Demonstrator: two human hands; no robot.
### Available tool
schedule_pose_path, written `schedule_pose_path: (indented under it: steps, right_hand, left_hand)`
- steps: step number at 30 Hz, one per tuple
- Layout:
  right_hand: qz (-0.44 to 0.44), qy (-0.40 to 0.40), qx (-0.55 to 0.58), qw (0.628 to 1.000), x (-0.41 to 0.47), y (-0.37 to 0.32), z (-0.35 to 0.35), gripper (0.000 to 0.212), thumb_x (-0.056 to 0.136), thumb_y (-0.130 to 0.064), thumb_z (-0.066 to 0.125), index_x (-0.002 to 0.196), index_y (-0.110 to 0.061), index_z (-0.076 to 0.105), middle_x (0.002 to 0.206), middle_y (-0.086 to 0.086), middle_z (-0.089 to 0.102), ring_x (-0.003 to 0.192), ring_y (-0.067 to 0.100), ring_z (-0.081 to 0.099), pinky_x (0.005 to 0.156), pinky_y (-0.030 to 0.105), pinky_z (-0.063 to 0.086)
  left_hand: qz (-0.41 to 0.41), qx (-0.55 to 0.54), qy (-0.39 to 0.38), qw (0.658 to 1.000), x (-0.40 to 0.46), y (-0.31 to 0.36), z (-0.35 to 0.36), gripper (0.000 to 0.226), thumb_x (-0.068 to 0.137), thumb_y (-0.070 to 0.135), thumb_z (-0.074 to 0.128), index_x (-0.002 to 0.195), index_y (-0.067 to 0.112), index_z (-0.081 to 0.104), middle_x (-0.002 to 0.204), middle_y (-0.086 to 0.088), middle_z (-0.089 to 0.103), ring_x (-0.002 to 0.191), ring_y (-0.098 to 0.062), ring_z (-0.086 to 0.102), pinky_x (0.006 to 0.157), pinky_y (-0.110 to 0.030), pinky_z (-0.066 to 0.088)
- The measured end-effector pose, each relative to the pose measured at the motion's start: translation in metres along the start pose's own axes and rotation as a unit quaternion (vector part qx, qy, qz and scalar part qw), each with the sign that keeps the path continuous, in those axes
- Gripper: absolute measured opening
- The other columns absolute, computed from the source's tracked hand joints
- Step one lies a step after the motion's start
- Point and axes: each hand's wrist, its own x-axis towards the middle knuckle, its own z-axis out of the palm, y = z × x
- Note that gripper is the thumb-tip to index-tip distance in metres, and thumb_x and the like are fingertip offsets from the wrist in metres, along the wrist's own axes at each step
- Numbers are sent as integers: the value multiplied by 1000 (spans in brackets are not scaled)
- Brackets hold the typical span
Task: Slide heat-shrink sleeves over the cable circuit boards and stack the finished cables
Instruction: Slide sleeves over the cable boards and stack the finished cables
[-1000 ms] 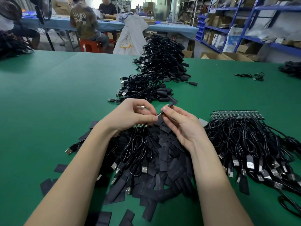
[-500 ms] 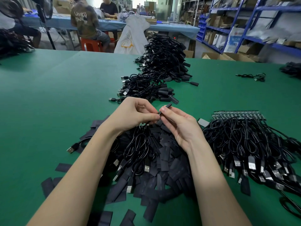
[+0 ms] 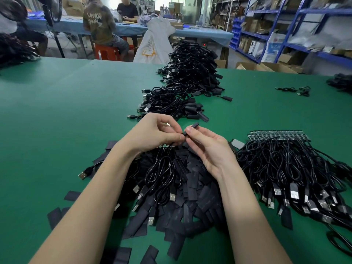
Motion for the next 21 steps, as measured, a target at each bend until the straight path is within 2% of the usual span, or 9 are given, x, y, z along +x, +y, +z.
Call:
schedule_pose_path:
  steps: [3,5,8,16,21]
  right_hand:
    - [-22,1,-26,999,-1,0,2,25,81,-5,81,105,-2,73,96,11,78,86,16,76,72,20,59]
    - [-59,-2,-43,997,-2,0,4,29,84,-6,80,111,-11,71,93,10,78,88,20,76,76,24,60]
    - [-116,-19,-47,992,-2,1,5,36,88,-6,77,119,-22,67,99,14,78,96,21,76,80,26,60]
    - [-122,-1,-17,992,0,6,8,28,86,-4,77,112,-16,76,102,14,78,95,19,75,81,25,60]
    - [-116,2,2,993,0,6,8,27,85,-3,77,109,-16,77,104,14,78,97,17,75,80,25,60]
  left_hand:
    - [-2,-31,3,1000,0,-1,2,9,82,5,82,82,9,73,72,-11,75,64,-14,66,64,-18,52]
    - [-8,-54,5,998,-1,-2,2,9,83,3,80,83,7,72,73,-13,74,64,-16,66,64,-19,53]
    - [-22,-83,18,996,-1,-2,3,11,83,3,80,83,9,71,72,-12,74,62,-15,67,62,-18,52]
    - [-36,-131,17,991,-2,-3,4,11,83,3,80,84,10,70,80,-21,74,66,-19,66,63,-20,53]
    - [-37,-135,14,990,-2,-3,4,11,83,3,79,85,9,70,80,-20,74,65,-19,67,62,-18,53]
